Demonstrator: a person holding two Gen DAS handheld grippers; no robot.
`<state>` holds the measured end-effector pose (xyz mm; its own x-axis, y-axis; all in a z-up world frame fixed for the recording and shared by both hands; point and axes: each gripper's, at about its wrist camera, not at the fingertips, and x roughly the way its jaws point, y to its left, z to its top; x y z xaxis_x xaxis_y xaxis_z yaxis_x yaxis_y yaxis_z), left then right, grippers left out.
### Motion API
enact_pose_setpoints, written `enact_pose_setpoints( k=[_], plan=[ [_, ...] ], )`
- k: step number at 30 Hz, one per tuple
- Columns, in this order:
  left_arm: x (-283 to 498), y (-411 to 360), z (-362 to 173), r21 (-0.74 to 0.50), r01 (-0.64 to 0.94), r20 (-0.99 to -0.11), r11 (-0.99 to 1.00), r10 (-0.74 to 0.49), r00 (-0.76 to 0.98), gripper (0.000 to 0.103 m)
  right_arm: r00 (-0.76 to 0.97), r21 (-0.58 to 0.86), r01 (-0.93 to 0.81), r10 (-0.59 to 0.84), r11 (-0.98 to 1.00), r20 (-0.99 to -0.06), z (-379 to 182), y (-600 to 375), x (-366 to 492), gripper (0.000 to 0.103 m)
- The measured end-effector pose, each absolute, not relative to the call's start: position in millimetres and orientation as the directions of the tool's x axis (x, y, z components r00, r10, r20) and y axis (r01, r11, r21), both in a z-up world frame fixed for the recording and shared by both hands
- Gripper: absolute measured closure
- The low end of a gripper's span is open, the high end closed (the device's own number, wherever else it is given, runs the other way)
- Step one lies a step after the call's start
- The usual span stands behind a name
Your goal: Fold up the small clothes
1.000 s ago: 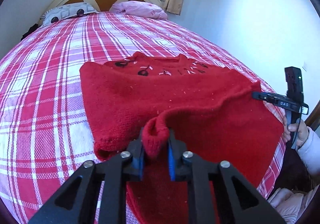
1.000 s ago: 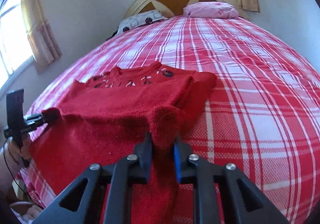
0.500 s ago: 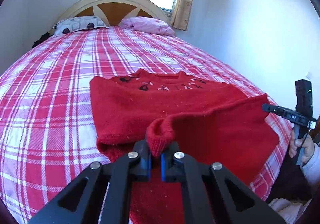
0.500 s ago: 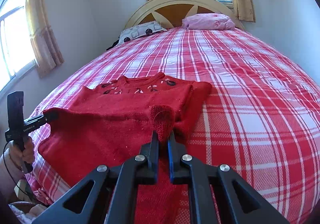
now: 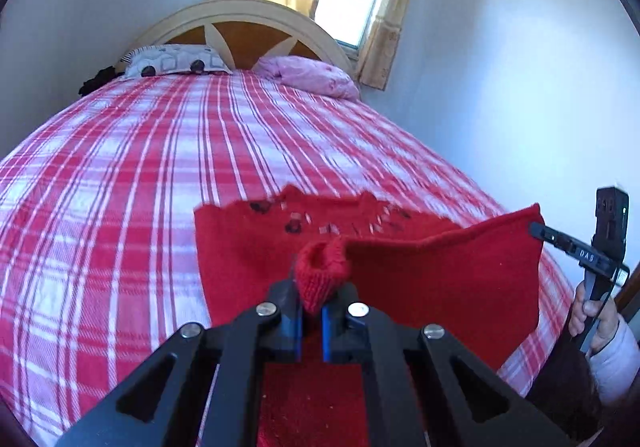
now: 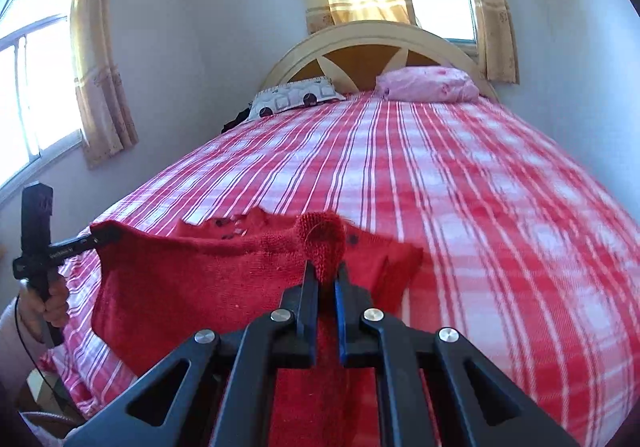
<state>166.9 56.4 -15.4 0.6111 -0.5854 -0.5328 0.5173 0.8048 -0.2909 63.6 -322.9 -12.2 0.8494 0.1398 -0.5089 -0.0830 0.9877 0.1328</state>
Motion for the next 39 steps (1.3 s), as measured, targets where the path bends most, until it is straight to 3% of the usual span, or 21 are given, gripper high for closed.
enact_pose_setpoints(
  k=[9,18,22,23,27,31,32,33,34,35,36,39],
  plan=[
    [259.4,37.7,-7.1,-0.31,0.393,-0.568,0.866,-0.5,0.654,0.097,0.852,0.058,-0.036,0.061,0.998,-0.52,-5.8,-332.9,161.8,0.097],
    [333.5,-8.2,-69.8,-0.206,0.318,-0.69,0.925,-0.368,0.623,0.097,0.745,-0.015,0.081,-0.071,0.997,-0.664,-97.9,-344.1,244.5,0.097],
    [347.9,-11.4,-103.5,-0.211,0.275,-0.771,0.938,-0.332,0.543,0.094,0.697,0.011,0.111,-0.07,0.994,-0.714,-117.4,-357.2,254.0,0.097],
    [348.8,-8.9,-103.0,-0.224,0.267,-0.769,0.937,-0.338,0.542,0.088,0.68,0.014,0.109,-0.064,0.994,-0.73,-122.4,-357.9,257.2,0.097],
    [351.4,-8.1,-104.3,-0.215,0.253,-0.782,0.943,-0.321,0.533,0.087,0.646,0.02,0.105,-0.053,0.994,-0.762,-128.5,-359.3,262.0,0.095],
    [352.0,-10.1,-99.4,-0.203,0.273,-0.798,0.94,-0.32,0.51,0.084,0.65,0.141,0.139,0.017,0.98,-0.76,-106.4,-384.8,245.5,0.088],
    [352.0,-7.5,-95.2,-0.207,0.269,-0.806,0.941,-0.32,0.498,0.076,0.679,0.158,0.165,0.004,0.973,-0.734,-96.6,-390.9,233.5,0.088],
    [351.1,-3.1,-89.0,-0.198,0.252,-0.813,0.947,-0.302,0.497,0.059,0.722,0.186,0.188,-0.007,0.964,-0.692,-83.4,-398.9,213.3,0.088],
    [346.8,5.1,-79.2,-0.191,0.235,-0.806,0.953,-0.289,0.517,0.05,0.745,0.195,0.207,-0.025,0.959,-0.667,-74.0,-402.8,197.2,0.088],
    [339.3,16.0,-68.0,-0.198,0.227,-0.782,0.954,-0.293,0.55,0.034,0.761,0.197,0.226,-0.047,0.954,-0.647,-65.9,-404.3,180.5,0.087],
    [332.4,25.4,-60.6,-0.206,0.224,-0.761,0.953,-0.299,0.576,0.028,0.781,0.214,0.222,-0.043,0.951,-0.624,-59.0,-403.0,162.4,0.087],
    [303.1,48.2,-40.5,-0.206,0.218,-0.713,0.954,-0.299,0.634,0.028,0.789,0.247,0.146,0.038,0.958,-0.613,-57.5,-382.6,130.0,0.087]
  ],
)
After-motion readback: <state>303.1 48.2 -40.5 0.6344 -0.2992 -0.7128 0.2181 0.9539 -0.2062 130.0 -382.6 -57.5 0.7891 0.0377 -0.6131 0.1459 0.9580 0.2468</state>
